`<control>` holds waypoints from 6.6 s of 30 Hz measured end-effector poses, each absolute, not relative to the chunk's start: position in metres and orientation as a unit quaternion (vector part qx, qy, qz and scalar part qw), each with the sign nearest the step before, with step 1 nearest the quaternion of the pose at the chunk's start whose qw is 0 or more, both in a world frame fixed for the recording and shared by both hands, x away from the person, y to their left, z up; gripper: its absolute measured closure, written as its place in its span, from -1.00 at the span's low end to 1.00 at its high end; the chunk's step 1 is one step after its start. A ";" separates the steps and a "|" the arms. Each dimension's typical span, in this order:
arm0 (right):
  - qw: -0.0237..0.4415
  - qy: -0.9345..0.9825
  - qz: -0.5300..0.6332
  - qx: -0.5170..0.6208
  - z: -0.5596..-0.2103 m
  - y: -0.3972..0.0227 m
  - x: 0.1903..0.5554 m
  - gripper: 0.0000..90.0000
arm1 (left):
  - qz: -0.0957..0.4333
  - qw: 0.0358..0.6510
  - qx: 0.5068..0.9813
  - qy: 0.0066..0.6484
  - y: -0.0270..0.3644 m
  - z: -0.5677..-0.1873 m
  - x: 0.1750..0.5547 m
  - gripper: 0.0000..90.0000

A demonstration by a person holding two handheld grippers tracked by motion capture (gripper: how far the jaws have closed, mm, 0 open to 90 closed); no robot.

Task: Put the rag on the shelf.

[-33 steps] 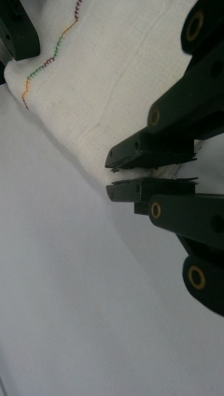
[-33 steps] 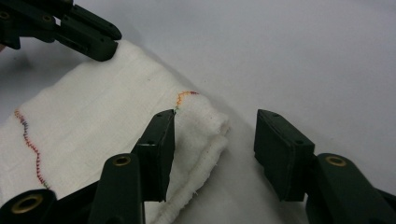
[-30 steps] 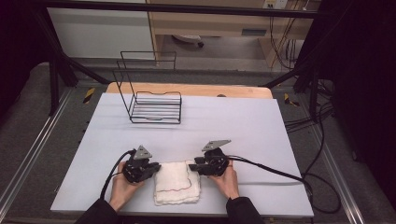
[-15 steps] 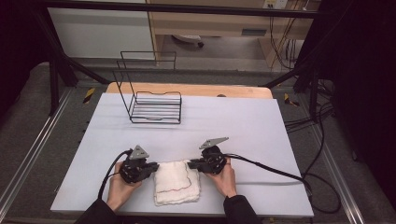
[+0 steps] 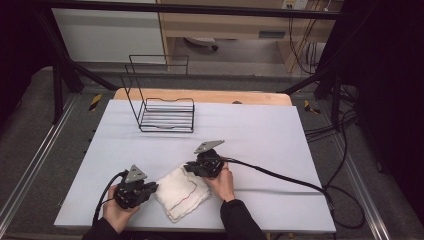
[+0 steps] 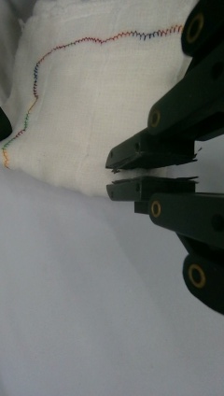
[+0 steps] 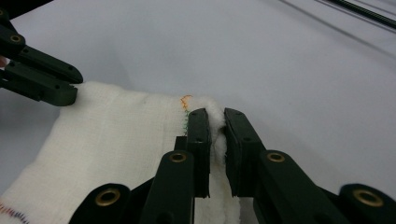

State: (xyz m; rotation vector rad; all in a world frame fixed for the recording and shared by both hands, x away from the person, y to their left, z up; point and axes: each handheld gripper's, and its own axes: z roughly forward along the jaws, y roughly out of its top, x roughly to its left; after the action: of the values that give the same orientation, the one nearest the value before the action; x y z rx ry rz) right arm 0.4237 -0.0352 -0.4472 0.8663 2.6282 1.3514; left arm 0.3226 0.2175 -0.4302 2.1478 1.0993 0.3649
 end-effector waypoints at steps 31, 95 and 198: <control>0.094 0.823 0.431 0.357 -0.422 -0.120 0.379 -0.94 | 0.104 0.342 0.848 0.393 0.160 -0.424 0.406 -0.36; 0.026 0.808 0.426 0.406 -0.458 -0.055 0.374 0.40 | 0.123 0.368 0.818 0.424 0.188 -0.430 0.391 0.83; 0.209 0.720 0.616 0.241 -0.308 -0.044 0.380 0.81 | 0.291 0.598 0.644 0.377 0.233 -0.308 0.351 0.84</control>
State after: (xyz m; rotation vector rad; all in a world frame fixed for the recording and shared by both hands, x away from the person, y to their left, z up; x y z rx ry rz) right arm 0.3800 -0.0438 -0.3078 0.6695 2.0034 1.7144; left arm 0.3515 0.2334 -0.3076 1.4948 0.8739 0.6756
